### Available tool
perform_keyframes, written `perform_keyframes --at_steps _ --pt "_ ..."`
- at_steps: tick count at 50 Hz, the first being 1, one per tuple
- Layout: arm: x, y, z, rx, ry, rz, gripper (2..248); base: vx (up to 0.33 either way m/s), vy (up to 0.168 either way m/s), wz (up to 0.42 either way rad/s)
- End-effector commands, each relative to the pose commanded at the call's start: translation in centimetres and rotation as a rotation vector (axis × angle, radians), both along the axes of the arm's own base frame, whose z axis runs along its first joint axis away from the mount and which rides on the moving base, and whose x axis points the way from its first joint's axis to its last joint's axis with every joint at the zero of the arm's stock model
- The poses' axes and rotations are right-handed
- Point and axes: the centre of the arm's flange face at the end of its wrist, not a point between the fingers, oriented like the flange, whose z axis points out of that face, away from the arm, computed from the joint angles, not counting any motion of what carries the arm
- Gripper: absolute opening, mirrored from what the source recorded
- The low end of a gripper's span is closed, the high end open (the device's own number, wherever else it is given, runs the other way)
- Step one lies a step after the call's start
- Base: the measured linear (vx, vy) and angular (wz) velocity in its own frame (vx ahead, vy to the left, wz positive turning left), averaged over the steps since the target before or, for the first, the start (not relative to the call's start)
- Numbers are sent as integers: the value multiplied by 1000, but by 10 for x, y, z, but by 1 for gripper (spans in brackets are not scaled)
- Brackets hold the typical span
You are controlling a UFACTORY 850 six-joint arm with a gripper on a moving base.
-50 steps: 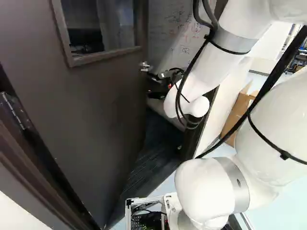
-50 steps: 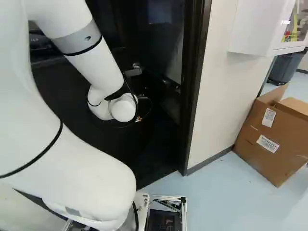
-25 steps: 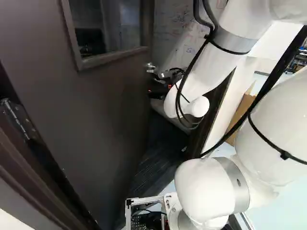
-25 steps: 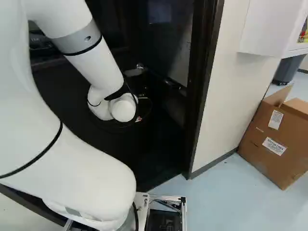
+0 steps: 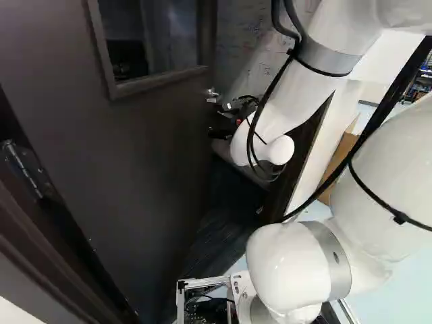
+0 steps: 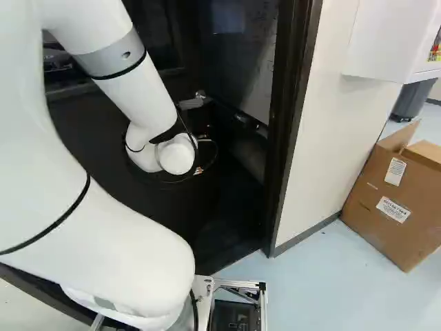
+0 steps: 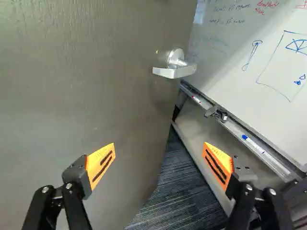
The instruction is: Open the door and move inside
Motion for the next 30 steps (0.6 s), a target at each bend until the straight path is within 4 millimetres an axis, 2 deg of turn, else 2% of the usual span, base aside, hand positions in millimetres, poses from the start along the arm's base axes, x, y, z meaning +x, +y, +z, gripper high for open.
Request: perform_keyframes --at_steps 30 --pt "29 17 2 50 4 -32 247 0 0 0"
